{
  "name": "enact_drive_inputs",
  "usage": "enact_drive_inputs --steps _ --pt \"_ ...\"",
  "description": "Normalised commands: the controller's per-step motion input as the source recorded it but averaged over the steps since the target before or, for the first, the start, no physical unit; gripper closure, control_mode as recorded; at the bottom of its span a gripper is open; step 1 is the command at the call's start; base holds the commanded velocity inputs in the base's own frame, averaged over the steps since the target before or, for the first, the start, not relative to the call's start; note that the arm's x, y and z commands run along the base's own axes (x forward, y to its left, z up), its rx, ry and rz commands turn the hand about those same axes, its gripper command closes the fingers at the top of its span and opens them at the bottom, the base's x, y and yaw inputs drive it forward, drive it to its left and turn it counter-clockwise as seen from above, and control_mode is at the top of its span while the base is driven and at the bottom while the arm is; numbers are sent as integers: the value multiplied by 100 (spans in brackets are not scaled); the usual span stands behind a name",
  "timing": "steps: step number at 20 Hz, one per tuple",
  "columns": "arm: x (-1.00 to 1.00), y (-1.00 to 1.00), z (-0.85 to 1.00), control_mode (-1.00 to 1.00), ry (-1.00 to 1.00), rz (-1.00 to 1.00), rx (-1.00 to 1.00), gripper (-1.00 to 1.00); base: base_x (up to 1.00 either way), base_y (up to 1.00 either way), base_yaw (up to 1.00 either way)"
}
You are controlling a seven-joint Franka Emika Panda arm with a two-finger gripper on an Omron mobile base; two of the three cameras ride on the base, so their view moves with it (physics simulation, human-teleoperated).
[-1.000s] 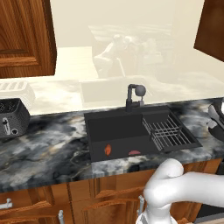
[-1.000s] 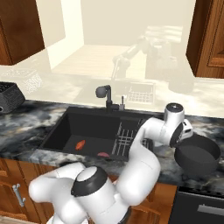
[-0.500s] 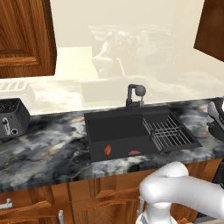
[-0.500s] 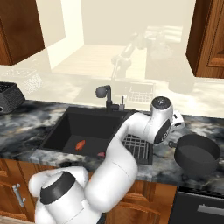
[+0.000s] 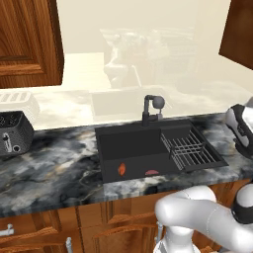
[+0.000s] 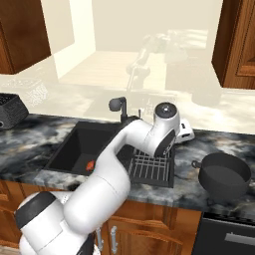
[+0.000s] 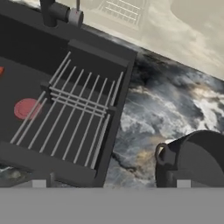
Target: Dump the sweet potato from the pot into the sink. Then turn on the water and wash the sweet potato. Then turn off the water and put the sweet potato back in the pot.
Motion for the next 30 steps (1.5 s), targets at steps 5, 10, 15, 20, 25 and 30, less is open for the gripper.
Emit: enact_drive_inputs --steps 5,10,15,20,25,30 --pt "19 39 18 -100 0 0 16 -100 0 0 0" --pt "25 25 11 -100 0 0 22 -100 0 0 0" --pt "18 29 3 -100 0 0 21 -100 0 0 0" --pt "24 33 0 -100 0 0 19 -100 0 0 0" --pt "29 36 -9 -100 -3 0 15 -100 0 0 0" --pt "30 25 -1 -100 -16 0 8 -100 0 0 0"
